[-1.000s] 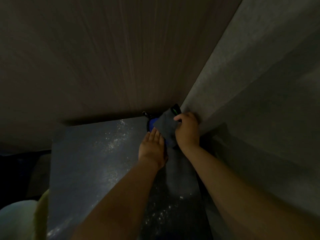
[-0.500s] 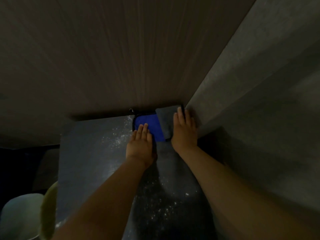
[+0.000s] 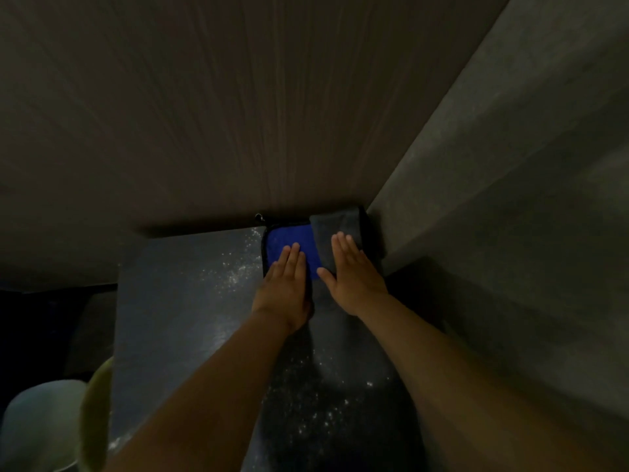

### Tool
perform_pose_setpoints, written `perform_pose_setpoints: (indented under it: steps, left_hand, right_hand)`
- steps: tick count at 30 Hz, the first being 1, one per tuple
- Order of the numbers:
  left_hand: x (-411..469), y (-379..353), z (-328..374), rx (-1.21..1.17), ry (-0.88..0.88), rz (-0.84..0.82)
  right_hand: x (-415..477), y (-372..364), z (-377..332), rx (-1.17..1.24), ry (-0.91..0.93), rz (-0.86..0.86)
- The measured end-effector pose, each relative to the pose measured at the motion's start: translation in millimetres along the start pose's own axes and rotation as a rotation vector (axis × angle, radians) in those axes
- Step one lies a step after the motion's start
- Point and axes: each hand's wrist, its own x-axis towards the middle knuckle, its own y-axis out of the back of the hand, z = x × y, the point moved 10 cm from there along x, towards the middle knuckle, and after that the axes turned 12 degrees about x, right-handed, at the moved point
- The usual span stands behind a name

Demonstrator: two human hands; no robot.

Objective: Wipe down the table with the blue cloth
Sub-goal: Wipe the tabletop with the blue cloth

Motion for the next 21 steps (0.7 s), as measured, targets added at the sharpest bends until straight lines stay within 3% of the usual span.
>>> perform_pose_setpoints:
  steps: [12, 18, 21]
  left_hand:
    - [0, -3, -3, -0.016, -0.015, -0.019]
    - [1, 0, -3, -0.017, -0.001, -0.001]
    - [3, 3, -4, -0.055, -0.006, 0.027]
  right_hand:
    - [2, 8, 19, -0.091, -0.117, -0.036]
    - [-17, -1, -39, -0.116, 0.163, 0.019]
    - [-19, -8, -47, -0.184, 0.172, -0.027]
